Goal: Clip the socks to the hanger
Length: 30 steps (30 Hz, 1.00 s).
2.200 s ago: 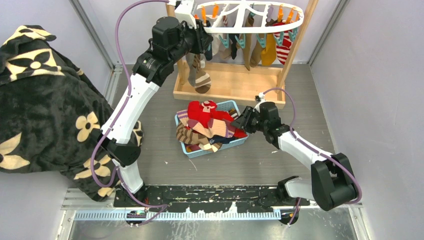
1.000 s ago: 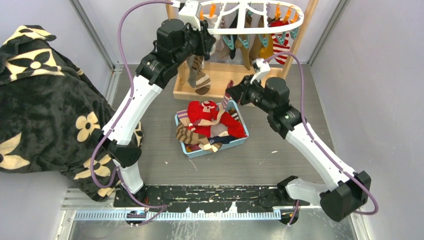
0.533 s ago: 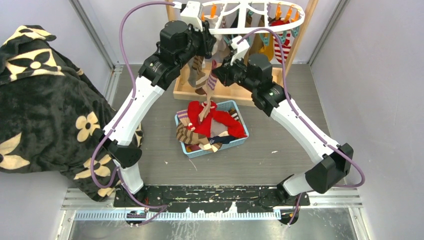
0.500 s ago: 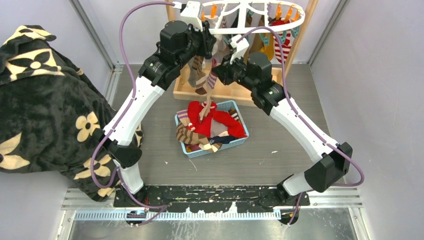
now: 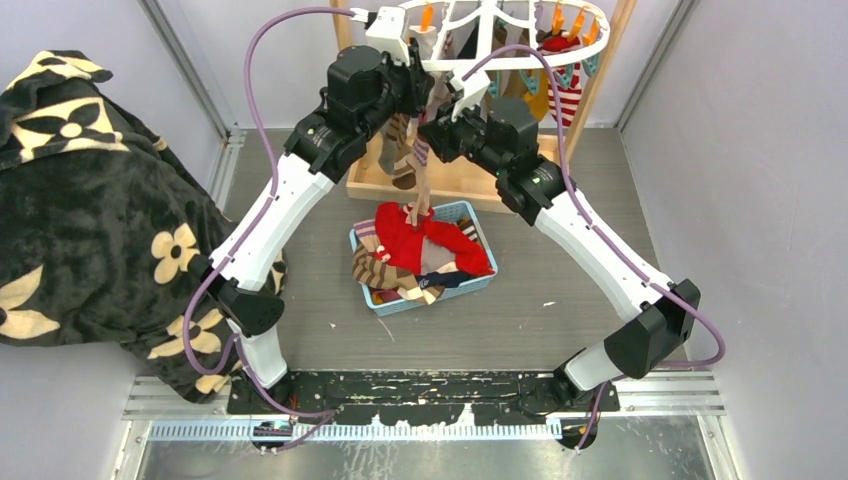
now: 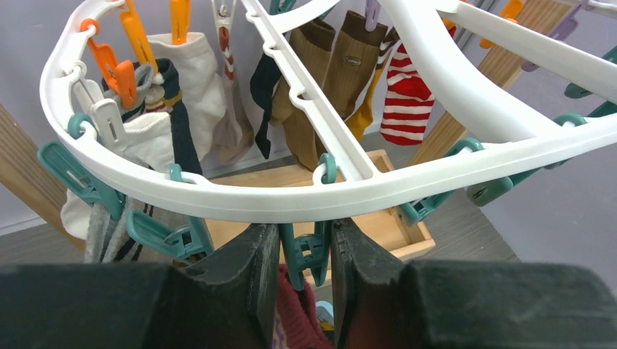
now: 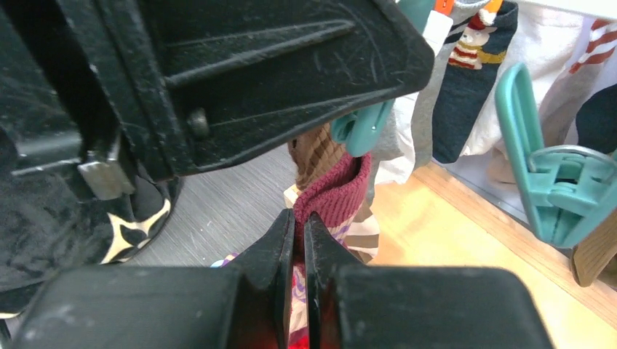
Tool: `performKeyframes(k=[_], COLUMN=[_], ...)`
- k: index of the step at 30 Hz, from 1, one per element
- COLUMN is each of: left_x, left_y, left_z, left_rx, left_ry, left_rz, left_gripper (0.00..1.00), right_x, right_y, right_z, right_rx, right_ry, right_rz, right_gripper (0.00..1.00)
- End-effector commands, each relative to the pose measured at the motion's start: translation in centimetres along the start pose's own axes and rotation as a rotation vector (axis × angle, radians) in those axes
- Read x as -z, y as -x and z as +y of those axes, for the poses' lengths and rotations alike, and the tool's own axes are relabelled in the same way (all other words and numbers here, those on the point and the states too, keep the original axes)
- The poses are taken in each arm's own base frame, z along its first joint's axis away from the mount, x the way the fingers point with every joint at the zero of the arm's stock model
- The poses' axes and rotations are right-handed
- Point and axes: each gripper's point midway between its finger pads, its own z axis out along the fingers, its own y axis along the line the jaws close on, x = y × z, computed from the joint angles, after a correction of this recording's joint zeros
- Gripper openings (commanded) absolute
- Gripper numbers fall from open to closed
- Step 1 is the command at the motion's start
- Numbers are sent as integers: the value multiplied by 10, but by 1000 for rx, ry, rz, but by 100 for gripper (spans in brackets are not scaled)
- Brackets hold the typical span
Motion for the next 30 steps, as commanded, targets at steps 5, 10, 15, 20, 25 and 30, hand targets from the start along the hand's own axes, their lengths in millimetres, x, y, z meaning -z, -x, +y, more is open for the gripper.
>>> performKeyframes(k=[5, 10, 15, 20, 25, 30], left_x=[15, 16, 16, 16, 16, 17], left_y=[40, 42, 42, 41, 43, 44], left_z=[-7, -7, -8, -8, -9, -8], left_rx=[-10, -11, -14, -16, -16, -16], left_ry=[-21, -19, -21, -21, -20, -18], left_rz=[-119, -126, -126, -123, -129, -131], left_gripper=[0, 0, 0, 0, 0, 0], right_x=[7, 8, 10, 13, 14, 15], right_y=[46, 49, 52, 57, 60, 66], right_z=[7, 4, 2, 3, 4, 7], right_rx=[36, 36, 36, 37, 31, 20], right_ry=[7, -8, -25, -24, -16, -8], right_rz=[-113, -118, -125, -137, -147, -163], right_gripper=[5, 5, 4, 4, 4, 4])
